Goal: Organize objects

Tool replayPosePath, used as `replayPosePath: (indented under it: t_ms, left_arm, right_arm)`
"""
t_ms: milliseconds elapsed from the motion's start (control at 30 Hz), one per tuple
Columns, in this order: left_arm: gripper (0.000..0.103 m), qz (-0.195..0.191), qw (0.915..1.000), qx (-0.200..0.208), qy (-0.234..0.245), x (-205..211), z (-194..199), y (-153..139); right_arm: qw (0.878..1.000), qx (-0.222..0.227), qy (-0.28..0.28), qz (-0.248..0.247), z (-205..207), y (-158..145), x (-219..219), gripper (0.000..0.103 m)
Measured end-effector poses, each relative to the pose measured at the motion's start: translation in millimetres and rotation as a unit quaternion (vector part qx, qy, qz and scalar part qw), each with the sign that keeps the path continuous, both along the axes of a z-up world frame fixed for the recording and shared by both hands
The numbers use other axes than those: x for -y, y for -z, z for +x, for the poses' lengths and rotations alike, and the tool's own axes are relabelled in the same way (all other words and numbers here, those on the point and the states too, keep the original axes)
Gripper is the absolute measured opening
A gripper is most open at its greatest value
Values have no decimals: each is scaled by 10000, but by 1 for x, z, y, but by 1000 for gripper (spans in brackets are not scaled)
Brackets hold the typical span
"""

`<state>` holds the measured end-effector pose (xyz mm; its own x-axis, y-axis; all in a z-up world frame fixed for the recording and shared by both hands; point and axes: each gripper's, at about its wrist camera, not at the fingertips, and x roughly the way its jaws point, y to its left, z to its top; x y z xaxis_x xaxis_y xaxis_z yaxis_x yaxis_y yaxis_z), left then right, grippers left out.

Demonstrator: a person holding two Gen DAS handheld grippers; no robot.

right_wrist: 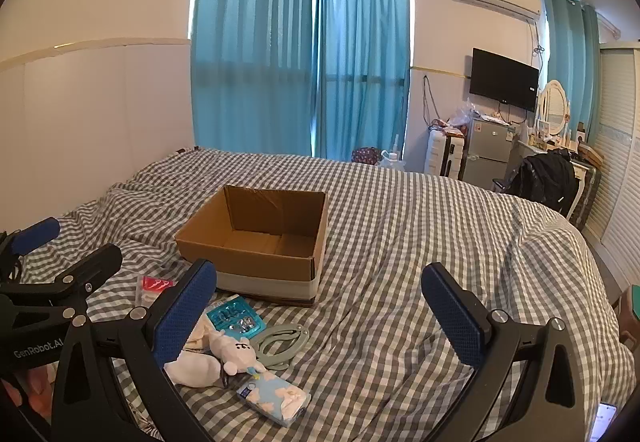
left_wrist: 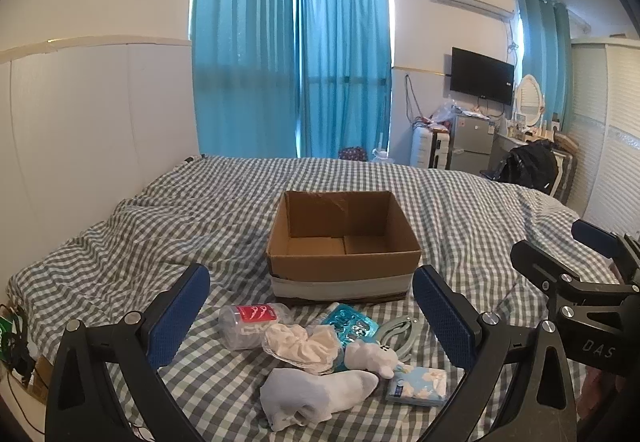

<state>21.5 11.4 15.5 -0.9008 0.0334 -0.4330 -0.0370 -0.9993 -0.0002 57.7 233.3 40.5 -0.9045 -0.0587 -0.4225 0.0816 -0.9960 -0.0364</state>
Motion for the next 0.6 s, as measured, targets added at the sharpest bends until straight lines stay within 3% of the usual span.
replayPosePath:
  t_ms: [167,300,600]
  left_arm:
    - [103,-95,9997,205,-68,1,-2,13]
    - [103,-183,9982,556,-162,4,-8,40]
    - [103,-253,9886,1482,-38,0,-20,117]
  right_arm:
    - [10000,60,-40,25,4,4,-2,103]
    - [9997,245,-54,37,1,17,-6,103]
    - [9941,1064,-5,186,-21,81,-13,103]
